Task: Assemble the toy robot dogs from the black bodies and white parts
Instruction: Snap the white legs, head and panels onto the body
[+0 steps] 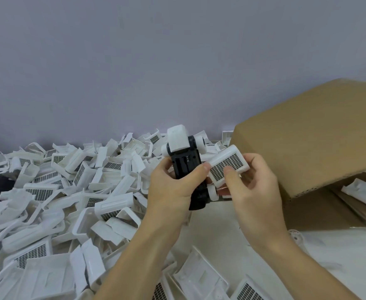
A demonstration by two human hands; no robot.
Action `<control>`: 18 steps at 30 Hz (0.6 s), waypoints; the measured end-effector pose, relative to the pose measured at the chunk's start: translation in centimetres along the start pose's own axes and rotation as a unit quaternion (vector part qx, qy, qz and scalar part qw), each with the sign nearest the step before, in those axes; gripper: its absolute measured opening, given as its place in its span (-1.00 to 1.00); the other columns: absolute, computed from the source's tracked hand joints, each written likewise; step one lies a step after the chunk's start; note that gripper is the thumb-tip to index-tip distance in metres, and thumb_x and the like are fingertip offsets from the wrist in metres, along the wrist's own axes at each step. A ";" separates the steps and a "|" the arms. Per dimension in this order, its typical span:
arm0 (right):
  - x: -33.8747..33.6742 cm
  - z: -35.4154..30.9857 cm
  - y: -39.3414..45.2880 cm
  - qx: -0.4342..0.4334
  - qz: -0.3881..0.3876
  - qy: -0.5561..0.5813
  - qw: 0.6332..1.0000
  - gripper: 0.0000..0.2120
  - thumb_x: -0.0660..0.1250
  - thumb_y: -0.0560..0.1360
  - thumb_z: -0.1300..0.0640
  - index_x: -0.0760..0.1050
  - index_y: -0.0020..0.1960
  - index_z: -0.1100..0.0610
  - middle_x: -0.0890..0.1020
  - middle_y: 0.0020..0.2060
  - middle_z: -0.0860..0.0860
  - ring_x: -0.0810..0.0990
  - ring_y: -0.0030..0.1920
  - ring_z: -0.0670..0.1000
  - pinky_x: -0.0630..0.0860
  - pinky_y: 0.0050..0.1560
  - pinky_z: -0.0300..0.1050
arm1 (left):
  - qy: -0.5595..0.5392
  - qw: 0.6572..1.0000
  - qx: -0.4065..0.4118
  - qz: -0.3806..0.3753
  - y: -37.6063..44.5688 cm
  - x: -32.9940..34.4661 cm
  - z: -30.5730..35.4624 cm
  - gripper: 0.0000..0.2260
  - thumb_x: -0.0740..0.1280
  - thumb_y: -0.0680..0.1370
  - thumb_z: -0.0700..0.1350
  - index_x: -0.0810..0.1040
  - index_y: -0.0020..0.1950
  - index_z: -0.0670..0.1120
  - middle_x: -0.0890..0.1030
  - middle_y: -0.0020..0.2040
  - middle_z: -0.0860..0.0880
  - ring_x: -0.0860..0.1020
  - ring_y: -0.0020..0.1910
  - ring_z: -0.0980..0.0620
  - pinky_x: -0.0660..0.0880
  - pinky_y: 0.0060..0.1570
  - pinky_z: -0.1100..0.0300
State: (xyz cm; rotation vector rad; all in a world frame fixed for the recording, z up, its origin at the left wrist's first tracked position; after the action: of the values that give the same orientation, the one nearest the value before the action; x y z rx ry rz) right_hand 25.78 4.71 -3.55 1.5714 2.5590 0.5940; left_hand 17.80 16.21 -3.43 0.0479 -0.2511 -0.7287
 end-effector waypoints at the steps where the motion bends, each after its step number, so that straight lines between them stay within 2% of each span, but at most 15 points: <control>1: 0.0 0.0 0.0 0.002 -0.006 0.002 1.000 -0.80 0.35 0.56 0.33 0.51 0.09 0.07 0.72 -0.18 -0.10 0.72 -0.20 -0.08 0.65 -0.22 -0.15 | -0.001 1.000 0.002 0.001 0.0 0.0 0.0 -0.66 0.57 0.30 -0.02 0.63 0.03 -0.05 0.74 -0.19 -0.03 0.73 -0.25 -0.03 0.61 -0.37 0.15; 4: -0.3 -0.1 0.4 0.007 -0.033 0.024 0.999 -0.68 0.35 0.57 0.34 0.54 0.24 0.02 0.72 -0.11 -0.05 0.73 -0.16 -0.07 0.59 -0.30 -0.26 | 0.000 1.000 0.002 -0.006 0.0 0.0 0.1 -0.67 0.56 0.31 -0.02 0.62 0.02 -0.06 0.74 -0.20 -0.03 0.73 -0.25 -0.03 0.61 -0.37 0.15; 6: -0.5 -0.3 0.5 0.000 -0.041 0.034 0.999 -0.73 0.35 0.58 0.30 0.58 0.21 0.03 0.72 -0.11 -0.06 0.72 -0.16 -0.07 0.58 -0.30 -0.28 | 0.011 1.000 0.003 -0.023 -0.1 0.1 0.1 -0.68 0.55 0.33 -0.03 0.61 0.02 -0.06 0.73 -0.21 -0.05 0.72 -0.25 -0.03 0.60 -0.37 0.12; 9: -0.5 -0.4 0.6 -0.029 -0.012 0.034 0.999 -0.83 0.40 0.56 0.19 0.59 0.09 -0.05 0.71 -0.15 -0.09 0.72 -0.18 -0.05 0.59 -0.30 -0.28 | 0.031 0.999 0.009 -0.040 -0.2 0.2 0.0 -0.74 0.55 0.35 -0.04 0.59 -0.03 -0.01 0.72 -0.24 -0.08 0.72 -0.25 -0.08 0.62 -0.38 0.05; 12: -0.3 -0.6 0.5 -0.059 0.004 0.027 0.998 -0.79 0.43 0.54 0.22 0.59 0.02 -0.10 0.72 -0.17 -0.13 0.71 -0.21 -0.10 0.58 -0.30 -0.32 | 0.035 0.999 0.012 -0.037 -0.1 0.3 -0.1 -0.81 0.56 0.34 -0.02 0.61 -0.11 0.08 0.72 -0.24 -0.07 0.73 -0.22 -0.10 0.63 -0.36 0.03; 15: -0.4 -0.5 0.5 -0.066 0.021 0.033 0.997 -0.78 0.45 0.53 0.24 0.61 0.04 -0.07 0.72 -0.22 -0.14 0.69 -0.28 -0.14 0.55 -0.34 -0.36 | 0.028 0.999 0.011 -0.033 -0.1 0.2 -0.1 -0.74 0.57 0.33 -0.01 0.61 -0.04 0.03 0.72 -0.23 -0.06 0.73 -0.20 -0.09 0.61 -0.36 0.05; 18: -0.6 -0.4 0.6 -0.063 0.030 0.041 0.997 -0.77 0.46 0.52 0.20 0.62 0.11 -0.05 0.73 -0.20 -0.12 0.73 -0.22 -0.06 0.59 -0.28 -0.32 | 0.028 0.999 0.007 -0.038 -0.1 0.3 -0.1 -0.68 0.56 0.35 0.00 0.60 0.03 -0.03 0.72 -0.23 -0.06 0.73 -0.19 -0.09 0.61 -0.36 0.04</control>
State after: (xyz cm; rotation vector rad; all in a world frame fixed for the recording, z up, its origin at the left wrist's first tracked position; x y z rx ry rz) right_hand 26.45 4.34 -3.00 1.6194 2.4826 0.8274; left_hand 17.93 15.90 -3.44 0.0917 -0.2012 -0.7999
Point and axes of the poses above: each hand's wrist, its own y-axis towards the middle knuckle, its own x-axis out of the palm, z = x × y, the point moved 2 cm from there along y, towards the middle knuckle
